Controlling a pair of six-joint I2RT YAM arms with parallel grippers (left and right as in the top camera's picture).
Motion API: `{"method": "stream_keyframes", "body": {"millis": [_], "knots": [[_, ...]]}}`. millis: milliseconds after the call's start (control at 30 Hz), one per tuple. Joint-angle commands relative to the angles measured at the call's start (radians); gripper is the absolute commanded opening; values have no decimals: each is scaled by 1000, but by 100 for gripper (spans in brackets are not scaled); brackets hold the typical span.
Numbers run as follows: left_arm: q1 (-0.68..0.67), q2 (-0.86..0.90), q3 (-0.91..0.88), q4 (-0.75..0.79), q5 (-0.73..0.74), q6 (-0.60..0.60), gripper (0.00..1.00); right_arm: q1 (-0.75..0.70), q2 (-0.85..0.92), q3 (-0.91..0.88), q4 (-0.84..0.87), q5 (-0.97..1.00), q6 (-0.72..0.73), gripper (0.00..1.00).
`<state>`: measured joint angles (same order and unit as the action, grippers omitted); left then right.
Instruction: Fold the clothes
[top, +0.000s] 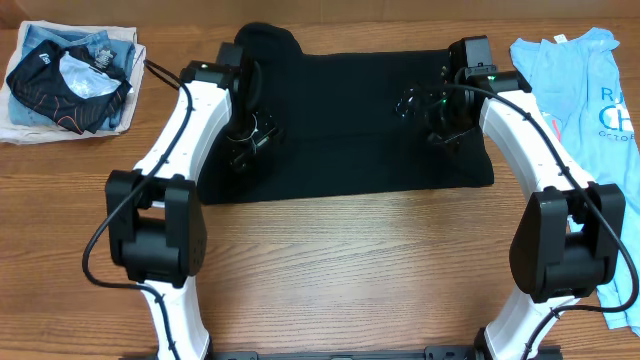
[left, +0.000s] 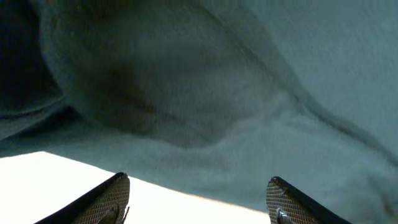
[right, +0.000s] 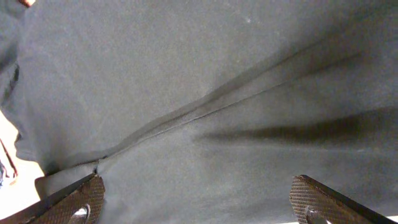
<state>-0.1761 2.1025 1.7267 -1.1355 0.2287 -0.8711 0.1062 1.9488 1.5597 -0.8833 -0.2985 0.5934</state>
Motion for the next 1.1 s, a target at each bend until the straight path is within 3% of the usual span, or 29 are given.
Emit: {"method": "stream_keyframes", "body": {"millis": [0,433,567,1067], "knots": [[6,21,8,3,8,-108,73,-2,-6,11,-4,40,9,100],[7,38,8,3,-84,-267,73,-2,-6,11,-18,55,9,100],[8,39,8,21,-159,-270,72,-2,-6,11,-24,55,9,100],[15,103,8,101,-160,-241,72,-2,-6,11,-31,58,6,100]]}}
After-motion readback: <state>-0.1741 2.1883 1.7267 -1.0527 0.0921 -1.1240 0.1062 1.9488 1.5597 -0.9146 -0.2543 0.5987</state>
